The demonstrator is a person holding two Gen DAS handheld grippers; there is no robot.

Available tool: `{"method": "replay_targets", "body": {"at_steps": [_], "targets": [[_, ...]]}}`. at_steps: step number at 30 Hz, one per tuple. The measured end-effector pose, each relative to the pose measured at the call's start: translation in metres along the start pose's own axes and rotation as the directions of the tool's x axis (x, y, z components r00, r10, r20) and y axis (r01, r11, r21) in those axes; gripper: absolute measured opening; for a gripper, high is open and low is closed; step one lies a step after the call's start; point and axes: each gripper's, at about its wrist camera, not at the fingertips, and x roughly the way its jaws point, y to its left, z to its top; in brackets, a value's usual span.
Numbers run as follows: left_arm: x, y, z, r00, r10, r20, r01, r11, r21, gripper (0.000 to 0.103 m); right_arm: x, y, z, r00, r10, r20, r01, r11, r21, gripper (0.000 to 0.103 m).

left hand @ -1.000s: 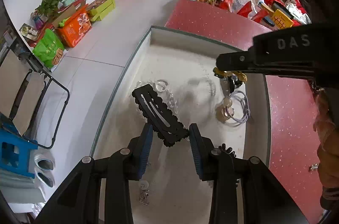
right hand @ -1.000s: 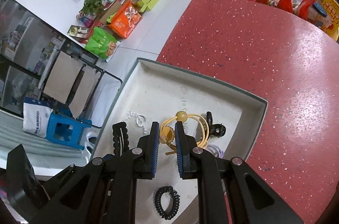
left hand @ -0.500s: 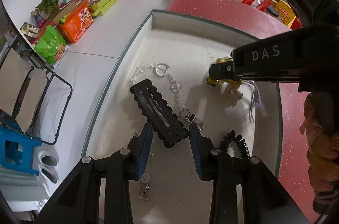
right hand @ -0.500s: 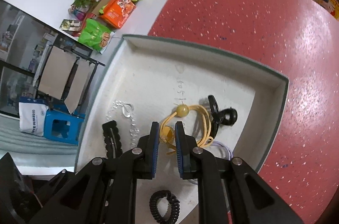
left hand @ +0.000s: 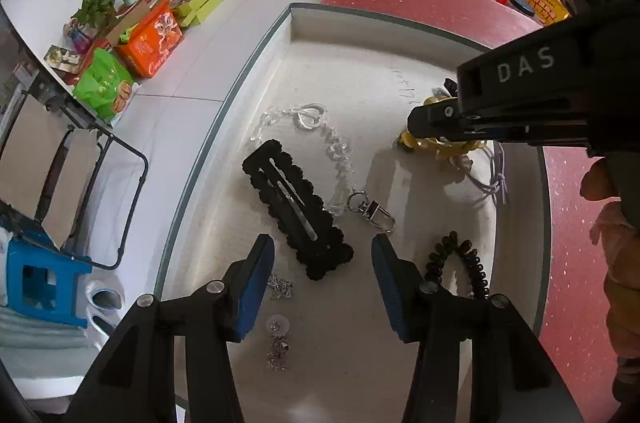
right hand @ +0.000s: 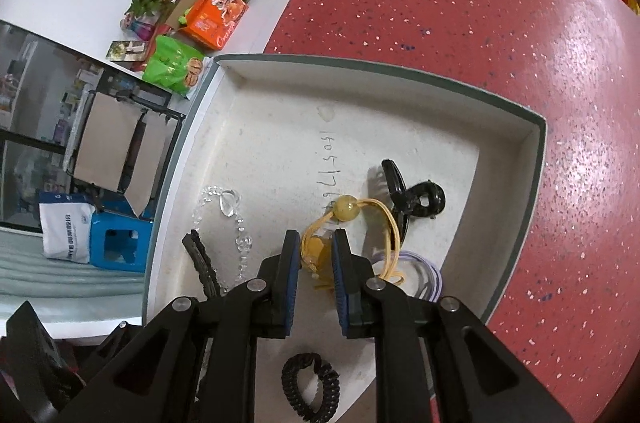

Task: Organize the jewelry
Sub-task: 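Open both tools to drop the snap clip and yellow hair tie into the tray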

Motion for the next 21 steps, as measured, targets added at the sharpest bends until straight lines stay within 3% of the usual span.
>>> {"method": "replay_targets", "body": {"at_steps": [10,18,20,21], "targets": [[-0.005,0.001,0.000,1.000,0.018,-0.008,-0.018,1.000,-0.005,0.053,-0.028,-0.002,-0.003,0.998,0.055,0.040,-0.055,0.998,0.007,0.038],[-0.008,0.000,0.001,1.000,0.023,-0.008,-0.023,1.000,-0.004,0.055,-0.040,-0.005,-0.007,0.996,0.069,0.056,-0.070,0.997,0.015,0.043],[-0.010,0.001,0.001,0.999,0.032,0.001,-0.032,0.999,-0.013,0.100,-0.041,-0.006,-0.008,0.996,0.070,0.058,-0.071,0.997,0.018,0.043],[-0.014,0.002,0.001,0.999,0.043,0.027,-0.042,0.999,-0.021,0.102,-0.043,-0.006,-0.009,0.996,0.069,0.059,-0.070,0.997,0.018,0.044]]}}
